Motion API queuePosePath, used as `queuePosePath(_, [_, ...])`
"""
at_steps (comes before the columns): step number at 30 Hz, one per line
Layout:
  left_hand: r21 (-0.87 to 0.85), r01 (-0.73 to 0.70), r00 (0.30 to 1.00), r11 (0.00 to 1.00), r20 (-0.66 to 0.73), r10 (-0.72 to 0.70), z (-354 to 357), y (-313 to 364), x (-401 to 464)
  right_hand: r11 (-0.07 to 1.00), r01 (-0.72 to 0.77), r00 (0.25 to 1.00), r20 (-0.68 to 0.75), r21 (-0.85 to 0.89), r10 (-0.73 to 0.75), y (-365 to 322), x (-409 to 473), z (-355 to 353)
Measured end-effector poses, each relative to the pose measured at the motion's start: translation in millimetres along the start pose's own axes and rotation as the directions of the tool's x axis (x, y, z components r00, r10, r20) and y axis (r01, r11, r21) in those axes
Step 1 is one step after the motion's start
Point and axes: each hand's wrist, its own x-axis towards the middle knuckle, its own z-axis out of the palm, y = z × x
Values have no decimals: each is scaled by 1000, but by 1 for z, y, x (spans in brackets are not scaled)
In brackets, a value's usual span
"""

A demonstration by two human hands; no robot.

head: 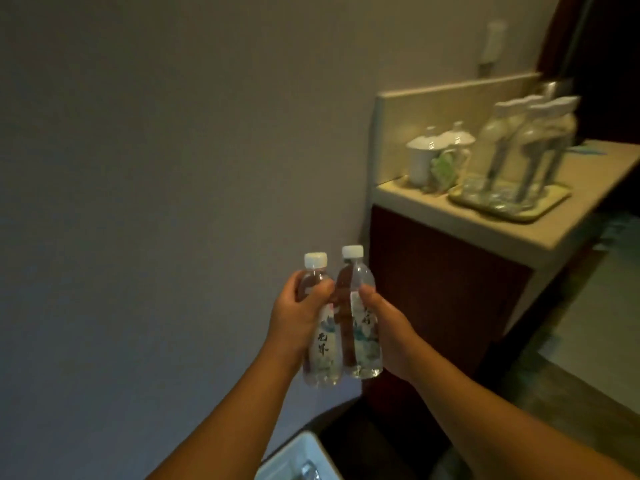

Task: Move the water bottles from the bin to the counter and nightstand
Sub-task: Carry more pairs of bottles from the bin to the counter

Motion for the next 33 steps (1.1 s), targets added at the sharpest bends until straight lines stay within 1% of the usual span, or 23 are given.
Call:
queuePosePath(5, [-80, -57, 987, 995, 148, 68, 79, 68, 11, 980, 190, 979, -65, -66, -194, -95, -39, -41])
queuePosePath(9, [-130, -89, 967, 988, 228, 117, 155, 100, 24, 959, 264, 954, -117, -103, -276, -156, -65, -95])
queuePosePath(12, [-128, -116, 944, 985, 294, 150, 218, 116, 36, 942, 305, 933, -155, -142, -325, -198, -83, -143])
queuePosePath(14, [-126, -132, 927, 983, 336, 168, 261, 124, 47, 935, 320, 918, -194, -151, -346, -225, -94, -179])
queuePosePath(19, [-74, -207, 889, 976, 402, 219, 365, 138, 68, 906, 273, 902, -241, -324, -358, -285, -117, -274])
queuePosePath(22, [-86, -201, 875, 976, 432, 219, 422, 139, 78, 897, 254, 898, -257, -361, -358, -308, -126, -329])
queuePosePath(25, [-64, -199, 855, 978, 477, 205, 480, 136, 93, 887, 256, 870, -307, -384, -385, -323, -127, -383])
queuePosePath(27, [-65, -198, 855, 978, 477, 205, 517, 131, 107, 883, 260, 854, -334, -390, -399, -333, -122, -417])
queuePosePath(30, [-94, -149, 872, 984, 458, 176, 566, 121, 134, 877, 278, 831, -359, -393, -425, -352, -104, -462])
queuePosePath(33, [-102, -183, 879, 978, 428, 209, 604, 115, 172, 859, 298, 817, -353, -416, -455, -372, -78, -497])
